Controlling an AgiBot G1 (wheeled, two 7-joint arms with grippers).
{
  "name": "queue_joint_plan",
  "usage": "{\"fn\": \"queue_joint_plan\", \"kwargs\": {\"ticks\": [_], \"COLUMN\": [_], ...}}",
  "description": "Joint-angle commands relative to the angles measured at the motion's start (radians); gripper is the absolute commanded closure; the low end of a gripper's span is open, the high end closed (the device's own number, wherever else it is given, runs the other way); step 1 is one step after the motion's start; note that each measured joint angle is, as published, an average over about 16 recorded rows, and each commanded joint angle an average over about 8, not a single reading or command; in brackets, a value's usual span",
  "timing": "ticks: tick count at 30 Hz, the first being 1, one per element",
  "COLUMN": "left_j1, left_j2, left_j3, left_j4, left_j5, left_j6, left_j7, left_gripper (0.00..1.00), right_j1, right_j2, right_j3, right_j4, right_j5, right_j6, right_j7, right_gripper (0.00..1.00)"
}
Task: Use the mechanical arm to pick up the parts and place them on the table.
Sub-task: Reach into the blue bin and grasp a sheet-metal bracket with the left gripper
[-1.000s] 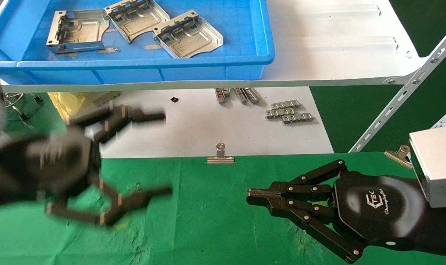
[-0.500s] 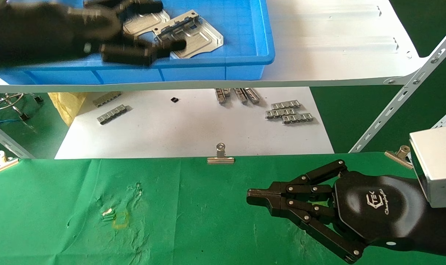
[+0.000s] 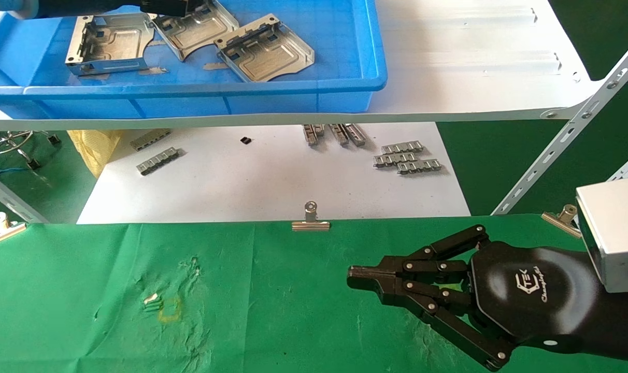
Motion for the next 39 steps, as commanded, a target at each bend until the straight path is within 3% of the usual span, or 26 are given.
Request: {"fn": "queue_joint_plan", "kwargs": {"ticks": [1,2,3,39], "left_j1": [-0.018,-0.022,-0.026,-0.033], "left_j2": [0.025,0.03,0.034,0.057], "left_j3": [0.01,0.013,0.016,0.015], "left_j4": [0.05,0.064,0.076,0.173], "left_j5": [0.022,0.026,0.03,0.03], "left_j6": [-0.055,-0.058,-0.06,-0.123], "left_j7": [0.011,0.013,0.016,0.02], "left_gripper": [0.8,0.92,1.0,1.0], "right_j1": [0.0,0.0,0.0,0.0], "right_j2": [0.0,0.0,0.0,0.0], "right_j3": [0.0,0.0,0.0,-0.001], "right_j4": [0.0,0.0,0.0,0.0], "right_j5": [0.0,0.0,0.0,0.001], "right_j6": [0.0,0.0,0.0,0.0], "right_j7": [0.0,0.0,0.0,-0.001], "right_gripper": [0.1,0.0,0.0,0.0]}}
